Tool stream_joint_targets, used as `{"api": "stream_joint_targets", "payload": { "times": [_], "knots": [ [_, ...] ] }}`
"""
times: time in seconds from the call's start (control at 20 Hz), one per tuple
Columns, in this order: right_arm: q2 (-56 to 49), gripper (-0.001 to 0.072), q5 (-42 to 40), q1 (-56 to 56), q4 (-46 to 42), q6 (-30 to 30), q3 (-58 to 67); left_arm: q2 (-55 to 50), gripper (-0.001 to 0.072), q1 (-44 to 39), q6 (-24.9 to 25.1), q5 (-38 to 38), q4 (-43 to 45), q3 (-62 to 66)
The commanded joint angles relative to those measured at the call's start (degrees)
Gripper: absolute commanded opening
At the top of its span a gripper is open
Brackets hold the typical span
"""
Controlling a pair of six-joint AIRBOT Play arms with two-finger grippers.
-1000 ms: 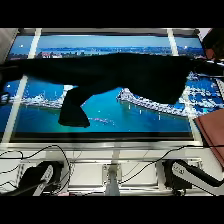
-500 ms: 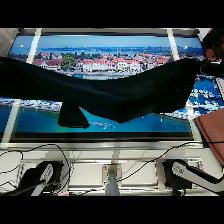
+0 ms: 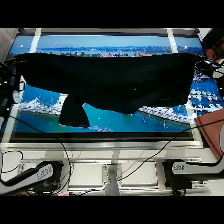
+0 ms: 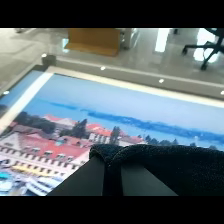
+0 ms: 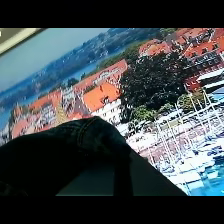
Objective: Fold the clothes and pants, and hang the long-sleeved shirts on hangers.
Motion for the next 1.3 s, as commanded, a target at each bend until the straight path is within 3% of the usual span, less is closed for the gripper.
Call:
{"api": "stream_joint_targets", "payload": {
  "times": [0.0, 0.1, 0.3, 0.35, 0.4, 0.45, 0.7, 0.9, 1.0, 1.1, 1.25],
  "knots": [
    [-5.4, 0.0045, -7.6, 0.2, 3.8, 3.6, 0.1, -8.2, 0.0027, -0.3, 0.0, 15.5, -10.5, 0.1],
    [-7.1, 0.0045, -8.3, 0.8, 4.0, 3.6, 0.1, -11.5, 0.0027, -1.5, 0.0, 19.6, -15.5, 0.1],
    [-8.2, 0.0049, -10.2, 2.8, 4.1, 3.5, 0.1, -16.3, 0.0031, -4.6, 0.0, 20.5, -16.2, 0.3],
    [-8.2, 0.0154, -10.1, 3.1, 4.0, 3.4, 0.1, -17.3, 0.0181, -5.0, 0.0, 21.0, -16.2, 0.3],
    [-8.2, 0.0424, -9.9, 3.2, 4.0, 3.4, 0.1, -17.7, 0.0556, -5.0, 0.0, 21.0, -16.2, 0.3],
    [-8.2, 0.0619, -9.2, 3.2, 4.0, 3.4, 0.1, -17.6, 0.0701, -4.9, -0.2, 21.0, -16.8, 0.3],
    [-4.6, 0.0628, -0.1, -1.7, 2.2, 3.4, 1.2, -12.3, 0.0703, -1.6, -0.4, 16.6, -16.8, 0.3],
    [-3.1, 0.0601, 21.0, -10.0, 0.0, 3.4, 5.8, -4.1, 0.0699, 1.6, -0.3, -7.5, -16.0, 0.3],
    [-3.3, 0.0599, 32.1, -13.7, -0.1, 2.8, 6.0, 0.1, 0.0694, 1.8, 2.6, -18.7, -10.9, 0.3],
    [-4.4, 0.0595, 42.2, -16.4, -0.1, -0.8, 5.7, 4.4, 0.0509, 1.2, 5.1, -26.4, -6.6, 0.3],
    [-5.6, 0.0576, 50.7, -18.9, -0.1, -4.4, 4.3, 11.6, 0.0482, 0.9, 6.7, -31.1, -6.0, 0.3]
  ]
}}
